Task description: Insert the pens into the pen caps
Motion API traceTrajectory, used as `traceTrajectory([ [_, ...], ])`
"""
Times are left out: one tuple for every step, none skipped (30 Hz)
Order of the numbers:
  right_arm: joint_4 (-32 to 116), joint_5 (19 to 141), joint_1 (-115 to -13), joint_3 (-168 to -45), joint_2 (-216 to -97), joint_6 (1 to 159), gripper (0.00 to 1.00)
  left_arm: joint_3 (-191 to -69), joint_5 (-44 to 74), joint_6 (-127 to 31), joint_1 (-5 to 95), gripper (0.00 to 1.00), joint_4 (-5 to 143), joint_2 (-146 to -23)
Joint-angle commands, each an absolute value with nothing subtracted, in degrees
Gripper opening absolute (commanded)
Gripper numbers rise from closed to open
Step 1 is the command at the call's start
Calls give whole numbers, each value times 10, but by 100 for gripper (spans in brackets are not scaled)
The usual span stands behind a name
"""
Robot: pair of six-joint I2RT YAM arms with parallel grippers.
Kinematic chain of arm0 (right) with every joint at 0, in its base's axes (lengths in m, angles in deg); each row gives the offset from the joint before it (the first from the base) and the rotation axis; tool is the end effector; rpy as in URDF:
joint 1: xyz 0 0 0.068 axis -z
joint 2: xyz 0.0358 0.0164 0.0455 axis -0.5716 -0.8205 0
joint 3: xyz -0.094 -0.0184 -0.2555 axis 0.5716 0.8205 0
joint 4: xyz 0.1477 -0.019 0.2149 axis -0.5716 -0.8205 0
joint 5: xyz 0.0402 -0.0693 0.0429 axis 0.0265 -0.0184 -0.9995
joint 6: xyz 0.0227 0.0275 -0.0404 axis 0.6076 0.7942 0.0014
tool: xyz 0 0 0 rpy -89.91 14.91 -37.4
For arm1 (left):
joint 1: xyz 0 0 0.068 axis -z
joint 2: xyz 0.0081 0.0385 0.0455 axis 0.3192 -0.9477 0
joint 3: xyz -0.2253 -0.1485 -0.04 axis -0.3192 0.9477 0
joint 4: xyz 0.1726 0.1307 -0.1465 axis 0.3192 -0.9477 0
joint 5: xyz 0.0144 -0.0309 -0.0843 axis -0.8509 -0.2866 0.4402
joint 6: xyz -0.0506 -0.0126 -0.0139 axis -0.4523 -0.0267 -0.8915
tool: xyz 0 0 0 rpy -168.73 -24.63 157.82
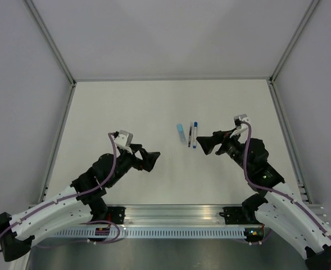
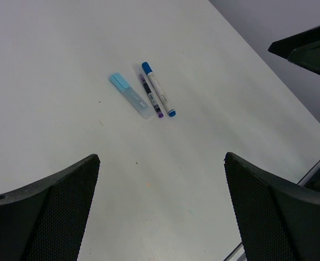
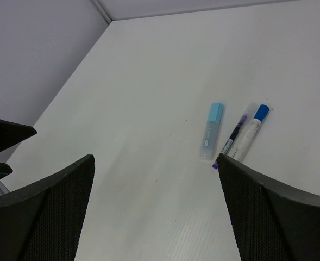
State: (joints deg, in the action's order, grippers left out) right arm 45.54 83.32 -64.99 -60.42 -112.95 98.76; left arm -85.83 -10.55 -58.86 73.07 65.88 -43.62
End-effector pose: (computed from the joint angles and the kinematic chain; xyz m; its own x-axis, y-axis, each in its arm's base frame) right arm 0.1462 0.0879 0.2906 -0.3124 0.3155 -0.8960 -0.4741 0.7655 0.4349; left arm 0.1022 -0.1248 0.2788 -0.3029 -0.1943 -0.9330 0.5293 0.7798 -0.3342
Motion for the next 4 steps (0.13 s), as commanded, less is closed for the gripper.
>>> traceTrajectory([
  [480,831,-647,-603,-1130,974,98,-850,-87,-576,728,100,691,-416],
  [479,830,-648,-605,-1133,972,98,-848,-90,-576,728,100,690,-410],
  [478,829,-647,-606,-1133,971,98,-847,-91,-576,728,100,691,-407],
  [477,829,-647,-607,-1135,971,98,-846,-92,-576,728,100,690,-405],
])
